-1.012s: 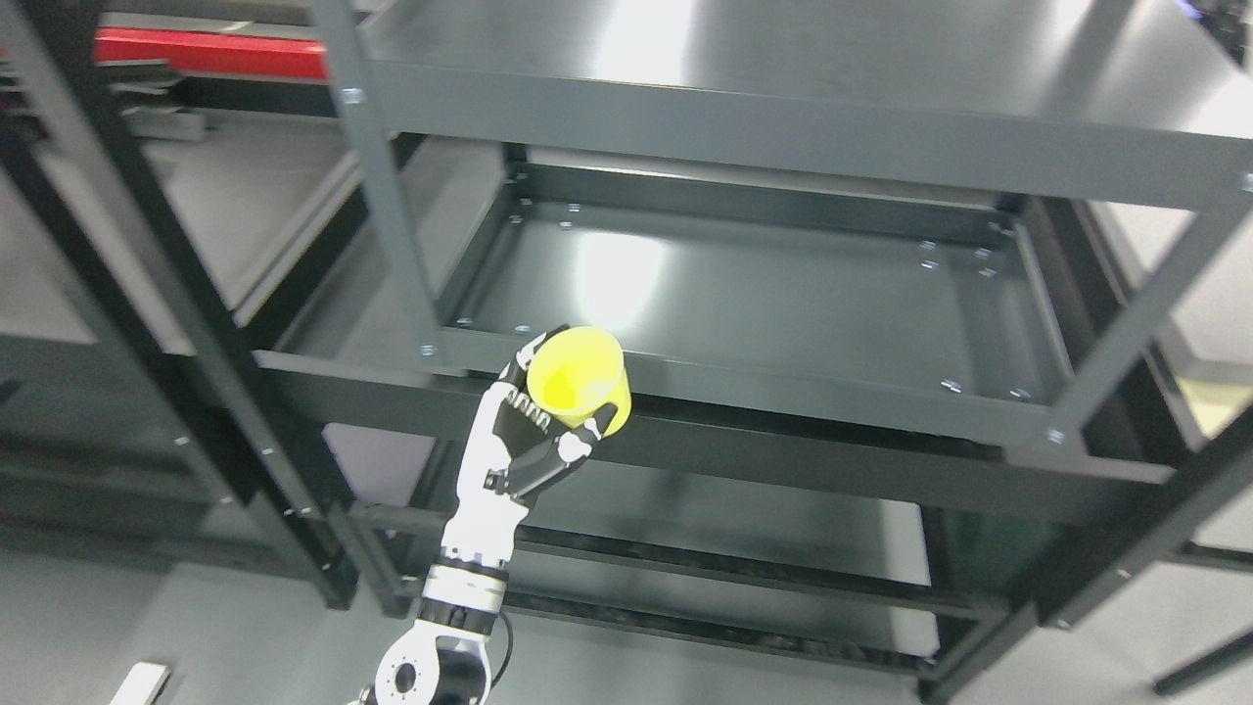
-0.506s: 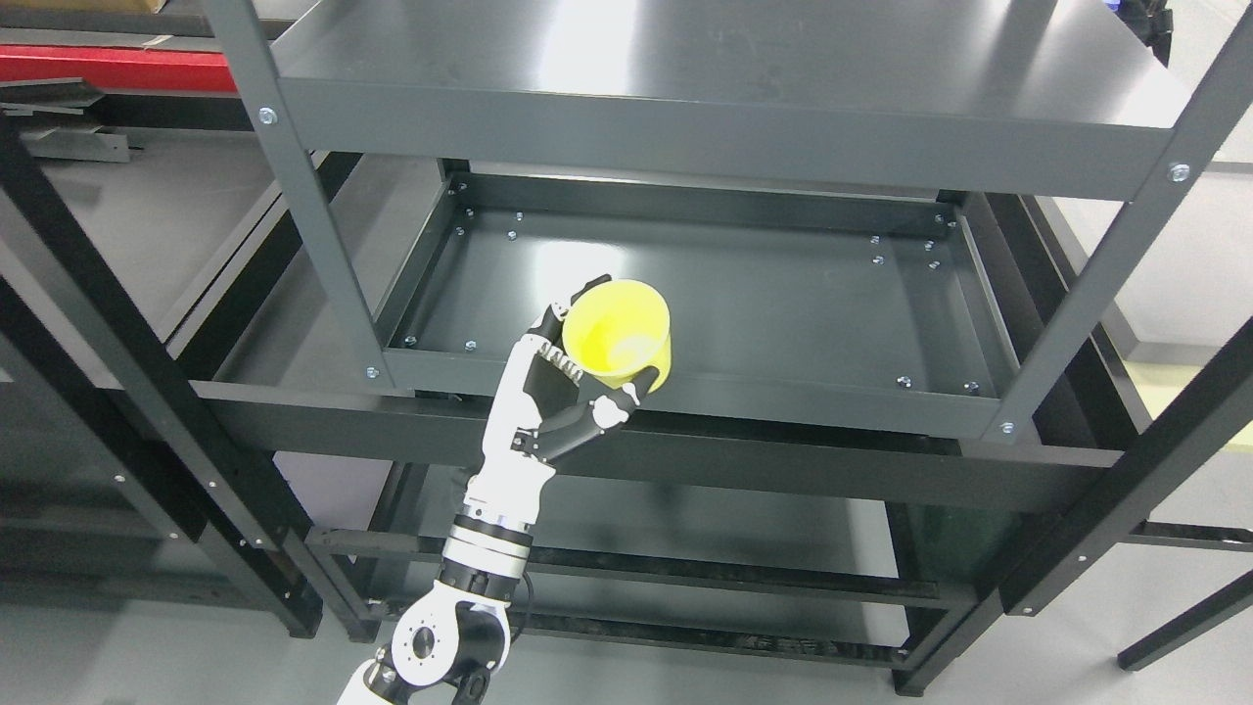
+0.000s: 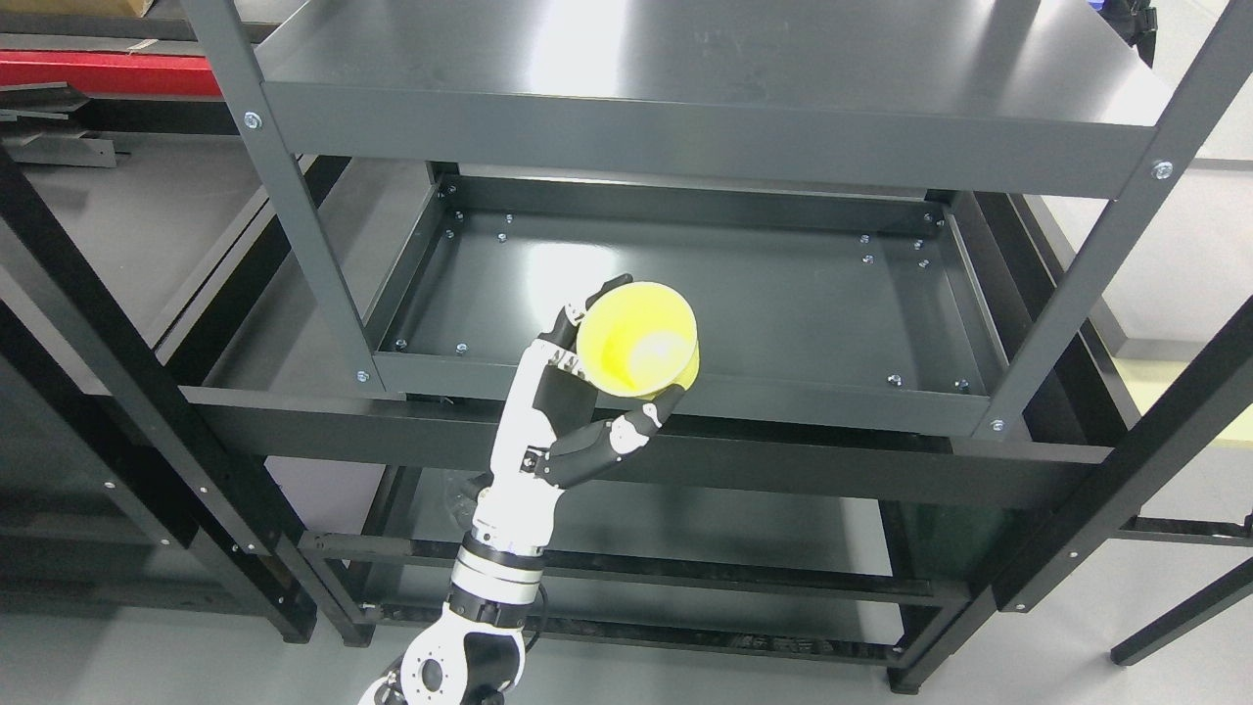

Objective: Place yellow IKEA cup on middle right shelf

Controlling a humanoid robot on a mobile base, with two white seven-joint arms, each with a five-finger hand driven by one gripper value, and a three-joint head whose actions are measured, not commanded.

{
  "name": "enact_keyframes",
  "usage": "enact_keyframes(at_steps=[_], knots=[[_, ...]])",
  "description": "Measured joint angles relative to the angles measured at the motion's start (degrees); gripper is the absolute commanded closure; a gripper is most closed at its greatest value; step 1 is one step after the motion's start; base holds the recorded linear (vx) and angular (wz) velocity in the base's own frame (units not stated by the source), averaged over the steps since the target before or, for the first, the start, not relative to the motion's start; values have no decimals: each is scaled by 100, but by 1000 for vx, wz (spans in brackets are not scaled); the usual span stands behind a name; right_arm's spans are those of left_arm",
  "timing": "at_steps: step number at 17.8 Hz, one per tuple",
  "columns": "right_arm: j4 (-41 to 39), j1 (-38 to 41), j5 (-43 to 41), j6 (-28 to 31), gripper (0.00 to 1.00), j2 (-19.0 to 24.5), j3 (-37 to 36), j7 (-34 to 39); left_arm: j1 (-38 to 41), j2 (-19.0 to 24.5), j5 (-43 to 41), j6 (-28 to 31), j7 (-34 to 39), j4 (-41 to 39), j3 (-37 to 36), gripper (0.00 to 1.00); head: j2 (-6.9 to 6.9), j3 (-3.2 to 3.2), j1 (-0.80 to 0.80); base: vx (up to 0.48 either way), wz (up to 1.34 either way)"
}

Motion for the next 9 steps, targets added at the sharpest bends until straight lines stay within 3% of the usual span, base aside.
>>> enact_keyframes(at_steps=[9], knots=[[0, 0, 0, 30, 1, 0, 0, 0, -766, 0, -36, -308, -172, -138, -185, 100, 0, 0, 0, 0, 0]])
